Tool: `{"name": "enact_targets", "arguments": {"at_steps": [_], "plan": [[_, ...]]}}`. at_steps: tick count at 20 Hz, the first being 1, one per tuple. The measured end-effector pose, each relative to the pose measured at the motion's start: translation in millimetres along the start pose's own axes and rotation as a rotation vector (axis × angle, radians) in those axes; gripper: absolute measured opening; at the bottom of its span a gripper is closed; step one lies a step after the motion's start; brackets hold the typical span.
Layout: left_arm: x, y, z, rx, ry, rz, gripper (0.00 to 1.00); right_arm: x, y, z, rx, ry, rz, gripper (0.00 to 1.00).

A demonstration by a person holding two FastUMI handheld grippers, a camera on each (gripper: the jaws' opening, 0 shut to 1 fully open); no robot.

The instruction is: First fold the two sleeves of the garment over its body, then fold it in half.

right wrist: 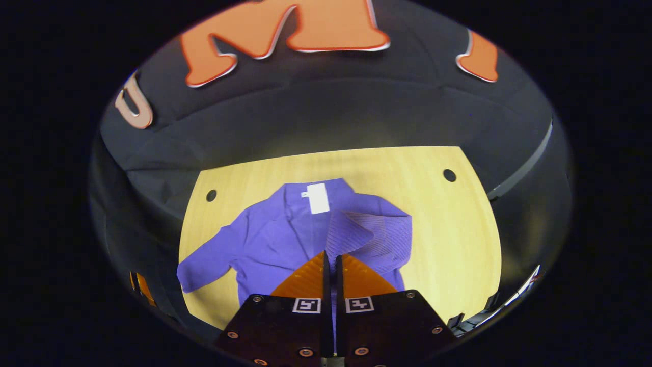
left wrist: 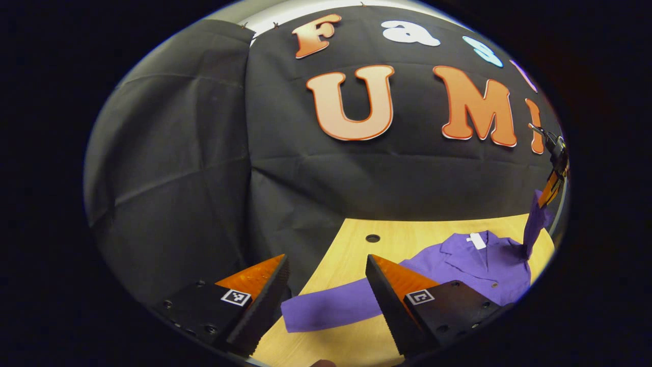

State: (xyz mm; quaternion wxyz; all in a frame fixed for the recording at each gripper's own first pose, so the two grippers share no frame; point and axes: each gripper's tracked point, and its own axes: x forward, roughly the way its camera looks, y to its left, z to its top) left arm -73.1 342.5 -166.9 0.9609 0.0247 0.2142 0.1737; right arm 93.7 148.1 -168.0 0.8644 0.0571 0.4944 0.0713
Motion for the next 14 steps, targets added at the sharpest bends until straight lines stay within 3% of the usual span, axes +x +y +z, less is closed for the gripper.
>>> {"name": "enact_targets", "arguments": {"at_steps": [7,9,11,12,14], "plan": [[22.6,51.6,-35.3,-0.009,0.097,0.057,0.95,14.9,88.3,-12.6,-0.039,0.038,0.110,0.05],[30.3,57.0,-47.0,-0.013,0.141,0.061,0.94,11.6,99.2,-9.9,-0.031,0.022,0.150,0.10],[35.2,57.4,-55.9,-0.019,0.177,0.056,0.94,2.8,102.9,-5.6,-0.020,-0.005,0.176,0.22],[39.0,57.5,-59.0,-0.019,0.194,0.051,0.94,-1.4,98.8,-0.4,-0.016,-0.030,0.173,0.31],[46.3,52.7,-67.6,-0.020,0.233,0.035,0.95,-14.0,86.2,8.2,-0.001,-0.078,0.153,0.36]]}}
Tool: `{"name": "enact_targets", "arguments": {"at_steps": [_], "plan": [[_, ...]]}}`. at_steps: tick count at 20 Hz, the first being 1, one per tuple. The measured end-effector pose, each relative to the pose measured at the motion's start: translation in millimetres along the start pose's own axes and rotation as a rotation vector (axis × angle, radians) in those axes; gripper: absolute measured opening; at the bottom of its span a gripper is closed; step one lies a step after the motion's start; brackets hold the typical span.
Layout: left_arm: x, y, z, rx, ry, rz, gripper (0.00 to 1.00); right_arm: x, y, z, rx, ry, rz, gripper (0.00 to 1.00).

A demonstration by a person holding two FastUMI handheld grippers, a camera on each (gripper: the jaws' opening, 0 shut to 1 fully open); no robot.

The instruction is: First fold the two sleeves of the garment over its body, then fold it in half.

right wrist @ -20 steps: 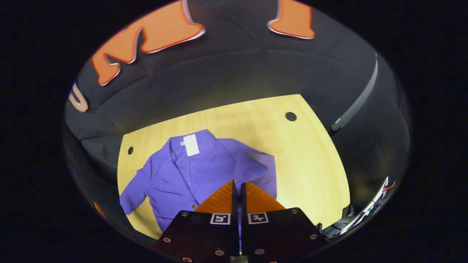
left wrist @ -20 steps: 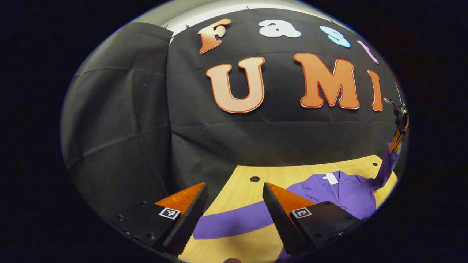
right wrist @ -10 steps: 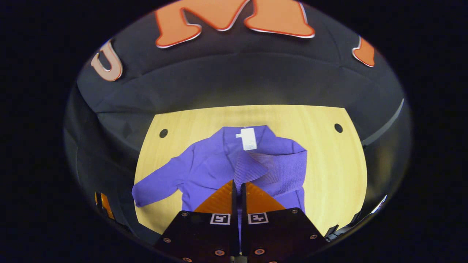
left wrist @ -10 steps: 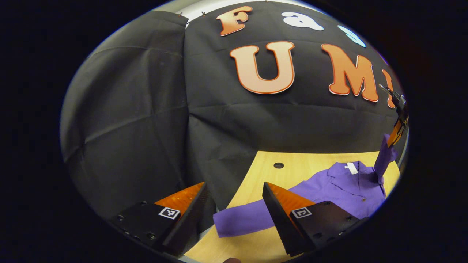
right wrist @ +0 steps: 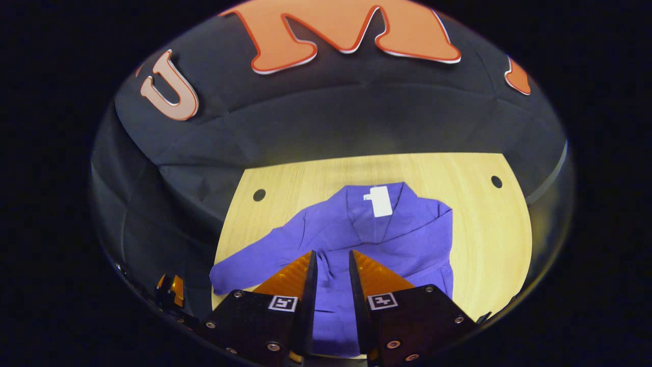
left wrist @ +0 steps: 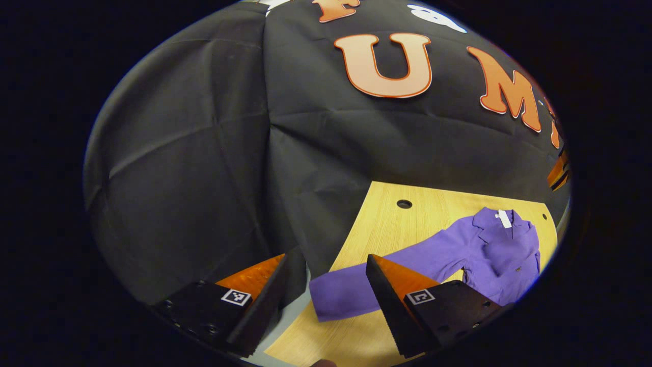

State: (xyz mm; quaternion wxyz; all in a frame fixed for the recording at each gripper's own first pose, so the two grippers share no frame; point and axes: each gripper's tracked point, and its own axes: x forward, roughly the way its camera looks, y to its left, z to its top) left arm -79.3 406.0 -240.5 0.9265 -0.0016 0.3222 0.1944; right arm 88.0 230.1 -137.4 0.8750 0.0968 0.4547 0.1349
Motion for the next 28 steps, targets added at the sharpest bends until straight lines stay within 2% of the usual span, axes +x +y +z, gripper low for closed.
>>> {"name": "enact_targets", "arguments": {"at_steps": [3,4,5,7,8,9,11,12,14,17,23,24,25,26,28], "plan": [[14.1,-2.7,-14.0,-0.027,0.085,-0.021,0.94,-26.9,-9.0,15.5,0.021,-0.103,0.009,0.38],[18.9,-2.6,-20.5,-0.044,0.125,-0.026,0.94,-36.9,-12.8,21.8,0.025,-0.145,0.016,0.30],[24.6,-2.8,-29.4,-0.064,0.177,-0.031,0.95,-47.0,-17.5,27.4,0.025,-0.185,0.020,0.42],[34.2,-7.9,-44.6,-0.115,0.272,-0.055,0.95,-71.6,-29.9,33.6,0.021,-0.256,0.007,0.55],[37.8,-10.9,-53.2,-0.131,0.330,-0.072,0.99,-80.9,-36.1,34.9,0.022,-0.285,-0.001,0.62],[39.4,-10.4,-59.9,-0.140,0.374,-0.080,0.96,-91.2,-40.4,35.4,0.027,-0.316,-0.007,0.65],[44.8,-10.8,-70.2,-0.144,0.452,-0.087,0.98,-107.8,-50.3,37.3,0.040,-0.377,-0.012,0.75],[49.1,-10.8,-72.5,-0.136,0.484,-0.088,0.98,-117.7,-55.2,39.2,0.045,-0.409,-0.014,0.83],[57.8,-15.0,-83.2,-0.139,0.550,-0.081,0.99,-135.8,-63.0,40.5,0.049,-0.477,-0.024,0.89],[64.1,-14.2,-105.3,-0.178,0.651,-0.095,0.98,-157.5,-78.6,40.1,0.039,-0.564,-0.068,0.94],[78.7,-10.4,-142.6,-0.246,0.792,-0.097,0.99,-191.0,-95.9,32.3,-0.060,-0.700,-0.168,0.95],[80.5,-10.2,-149.7,-0.254,0.816,-0.099,0.99,-195.6,-98.6,30.1,-0.081,-0.708,-0.188,0.95],[79.4,-8.3,-154.3,-0.258,0.839,-0.097,0.98,-196.6,-100.4,25.1,-0.100,-0.716,-0.205,1.00],[82.7,-8.3,-159.1,-0.260,0.852,-0.097,0.98,-198.1,-102.7,23.3,-0.113,-0.718,-0.220,0.95],[87.4,-9.5,-165.6,-0.257,0.874,-0.099,0.98,-197.0,-102.3,15.5,-0.125,-0.710,-0.230,0.95]]}}
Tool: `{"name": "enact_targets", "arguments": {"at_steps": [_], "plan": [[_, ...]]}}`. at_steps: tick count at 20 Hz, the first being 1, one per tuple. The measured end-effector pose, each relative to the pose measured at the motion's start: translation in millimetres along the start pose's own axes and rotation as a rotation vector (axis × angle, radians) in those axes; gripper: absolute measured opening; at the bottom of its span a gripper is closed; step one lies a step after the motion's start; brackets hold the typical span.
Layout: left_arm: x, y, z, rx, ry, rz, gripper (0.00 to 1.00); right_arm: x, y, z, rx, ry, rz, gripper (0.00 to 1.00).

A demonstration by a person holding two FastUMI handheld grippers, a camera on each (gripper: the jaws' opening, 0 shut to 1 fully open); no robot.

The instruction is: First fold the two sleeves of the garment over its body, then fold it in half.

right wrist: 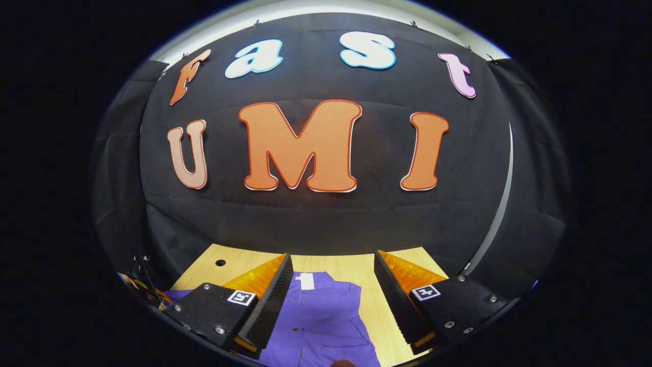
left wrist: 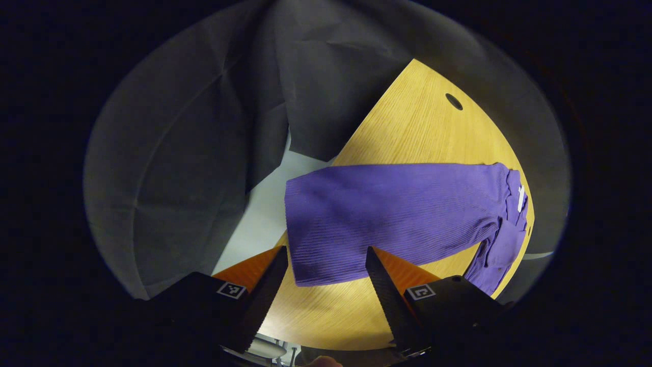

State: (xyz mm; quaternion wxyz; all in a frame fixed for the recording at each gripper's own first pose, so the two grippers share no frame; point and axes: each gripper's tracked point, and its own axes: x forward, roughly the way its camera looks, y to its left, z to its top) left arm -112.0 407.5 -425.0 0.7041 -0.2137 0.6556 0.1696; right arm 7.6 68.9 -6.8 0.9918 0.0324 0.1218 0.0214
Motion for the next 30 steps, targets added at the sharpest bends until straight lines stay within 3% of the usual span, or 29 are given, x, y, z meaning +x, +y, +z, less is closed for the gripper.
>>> {"name": "enact_targets", "arguments": {"at_steps": [6,10,12,13,15,21,30], "plan": [[8.3,7.9,1.9,0.034,0.055,0.085,0.92,-3.4,-7.5,-5.9,0.019,0.017,-0.011,0.95],[12.5,5.5,6.2,0.040,0.067,0.117,0.78,-6.4,-21.1,-9.7,0.025,0.028,-0.018,0.95],[14.5,-5.1,5.7,0.027,0.072,0.105,0.53,-6.1,-31.2,-10.9,0.032,0.030,-0.028,1.00],[14.5,-9.1,4.1,0.019,0.072,0.102,0.39,-5.8,-35.1,-10.9,0.037,0.030,-0.030,0.95],[15.0,-13.1,4.2,0.019,0.067,0.109,0.12,-5.7,-43.2,-10.0,0.049,0.028,-0.031,0.95],[-10.9,-28.5,9.1,0.043,-0.002,0.089,0.05,-2.4,-70.2,-10.3,0.065,0.031,-0.039,0.95],[-94.6,-144.8,21.8,0.247,-0.155,0.003,0.05,5.6,-94.9,-14.9,0.024,0.022,-0.010,0.95]]}}
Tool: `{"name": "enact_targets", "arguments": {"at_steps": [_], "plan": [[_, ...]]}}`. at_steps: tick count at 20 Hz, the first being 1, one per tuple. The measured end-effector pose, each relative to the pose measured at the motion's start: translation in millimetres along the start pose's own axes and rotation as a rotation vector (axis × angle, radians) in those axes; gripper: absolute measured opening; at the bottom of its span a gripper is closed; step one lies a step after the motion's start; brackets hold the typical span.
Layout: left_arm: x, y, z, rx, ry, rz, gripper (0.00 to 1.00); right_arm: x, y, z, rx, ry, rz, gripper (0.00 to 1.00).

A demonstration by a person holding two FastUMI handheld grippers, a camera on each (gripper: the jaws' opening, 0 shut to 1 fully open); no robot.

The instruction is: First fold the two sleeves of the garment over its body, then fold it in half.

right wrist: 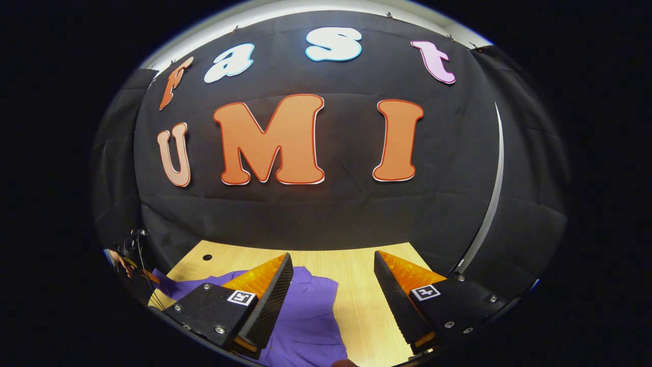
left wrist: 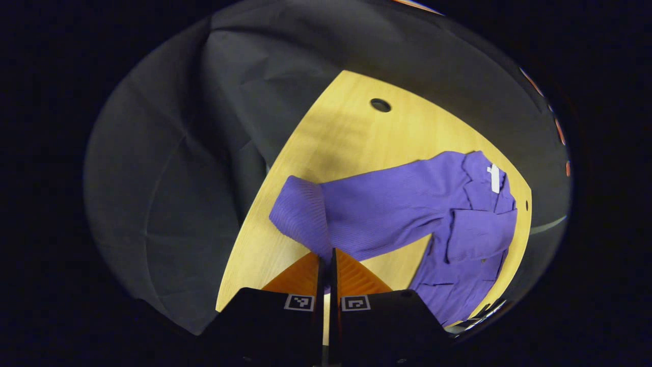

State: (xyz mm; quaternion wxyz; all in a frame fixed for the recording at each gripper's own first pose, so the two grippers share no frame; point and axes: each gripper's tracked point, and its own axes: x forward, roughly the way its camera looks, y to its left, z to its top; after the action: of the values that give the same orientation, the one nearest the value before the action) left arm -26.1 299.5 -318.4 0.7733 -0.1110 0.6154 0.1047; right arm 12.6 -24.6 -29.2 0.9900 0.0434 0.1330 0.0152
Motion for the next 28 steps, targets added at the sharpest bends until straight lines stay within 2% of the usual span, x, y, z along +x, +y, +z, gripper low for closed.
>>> {"name": "enact_targets", "arguments": {"at_steps": [4,14,22,28], "plan": [[-31.3,-59.7,21.5,0.089,-0.053,-0.042,0.05,-0.8,-15.9,-5.6,-0.004,-0.002,0.012,0.95],[-69.3,-239.2,40.9,0.300,-0.122,-0.132,0.05,-1.8,-68.0,-33.3,-0.003,0.024,0.041,0.95],[-80.8,-373.8,20.9,0.446,-0.105,-0.211,0.05,-10.1,-136.6,-60.2,-0.020,0.064,-0.003,0.95],[-74.6,-458.6,-4.9,0.502,-0.071,-0.270,0.05,-5.6,-155.2,-74.9,0.006,0.075,0.027,0.95]]}}
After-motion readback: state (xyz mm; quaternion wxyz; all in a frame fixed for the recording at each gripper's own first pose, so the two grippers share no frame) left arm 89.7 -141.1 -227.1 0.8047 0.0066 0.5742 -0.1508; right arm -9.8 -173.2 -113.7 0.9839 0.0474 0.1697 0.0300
